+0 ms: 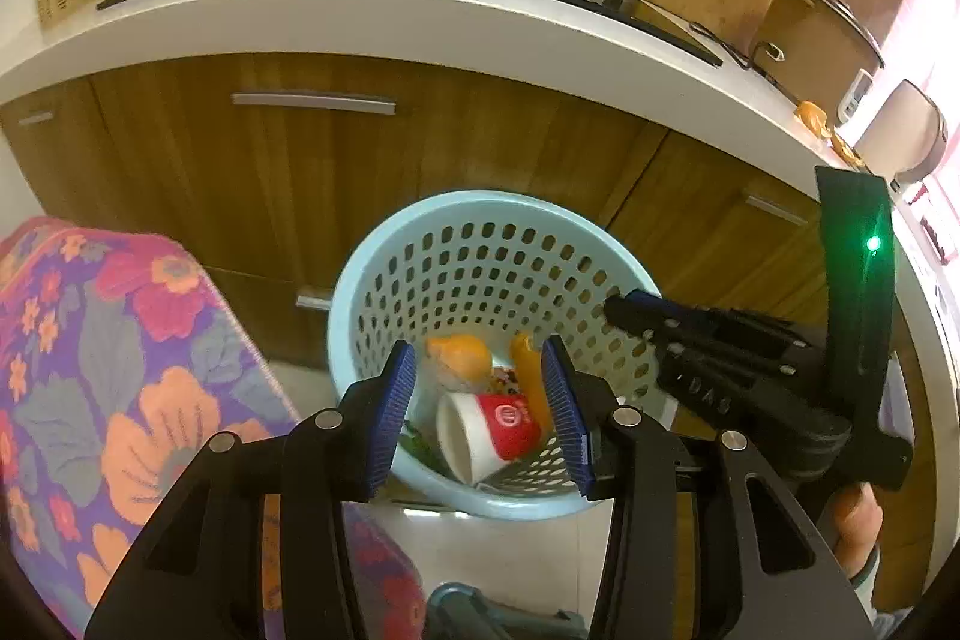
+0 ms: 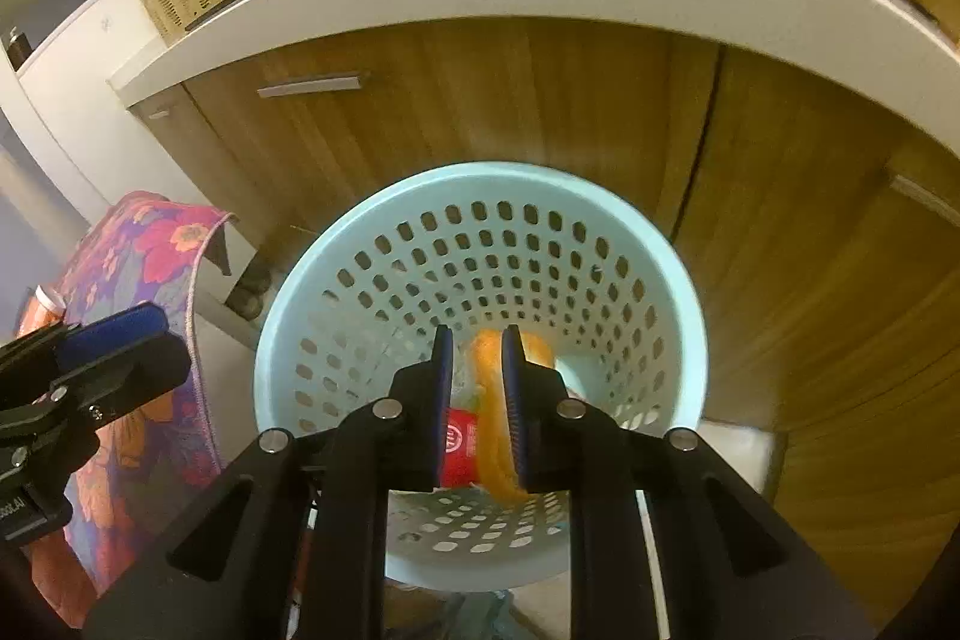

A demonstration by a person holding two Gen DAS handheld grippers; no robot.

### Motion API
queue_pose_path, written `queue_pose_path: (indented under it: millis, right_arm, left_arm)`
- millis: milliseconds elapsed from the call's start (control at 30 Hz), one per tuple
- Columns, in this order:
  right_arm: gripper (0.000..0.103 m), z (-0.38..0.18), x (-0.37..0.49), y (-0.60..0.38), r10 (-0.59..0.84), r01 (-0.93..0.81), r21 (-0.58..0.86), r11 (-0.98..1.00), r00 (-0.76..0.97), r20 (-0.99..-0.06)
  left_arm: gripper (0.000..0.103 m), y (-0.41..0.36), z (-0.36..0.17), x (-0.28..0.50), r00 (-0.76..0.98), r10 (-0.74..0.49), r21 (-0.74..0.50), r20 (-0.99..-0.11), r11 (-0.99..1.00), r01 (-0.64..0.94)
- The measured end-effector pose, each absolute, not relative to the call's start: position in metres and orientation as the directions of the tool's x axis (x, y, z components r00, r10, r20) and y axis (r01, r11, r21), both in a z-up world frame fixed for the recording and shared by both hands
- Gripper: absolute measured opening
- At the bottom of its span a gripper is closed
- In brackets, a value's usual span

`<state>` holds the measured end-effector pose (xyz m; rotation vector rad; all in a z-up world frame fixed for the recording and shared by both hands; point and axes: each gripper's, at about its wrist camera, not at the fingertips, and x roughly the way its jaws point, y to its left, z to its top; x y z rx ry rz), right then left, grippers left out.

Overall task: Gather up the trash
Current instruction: 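Move both open tools back over the table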

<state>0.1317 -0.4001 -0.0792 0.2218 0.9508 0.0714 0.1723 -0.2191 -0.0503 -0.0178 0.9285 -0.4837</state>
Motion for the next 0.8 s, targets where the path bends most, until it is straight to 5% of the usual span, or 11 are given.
queue_pose_path:
  millis: [633,800]
  right_arm:
    - [0.018,-0.014,0.103,-0.309,0.285,-0.200,0.202,0.959,0.676,-0.679]
    - [0.027,0.000,0.094,-0.262,0.341,-0.292,0.187,0.938,0.685,-0.644]
  left_arm:
    - [0.058,-0.108,0.020,0.091,0.699,-0.411,-0.247,-0.585,0.911,0.329]
    - [0.063,-0.071,0.029,0.068,0.744,-0.383,-0.260,-0.547,0.923,0.284]
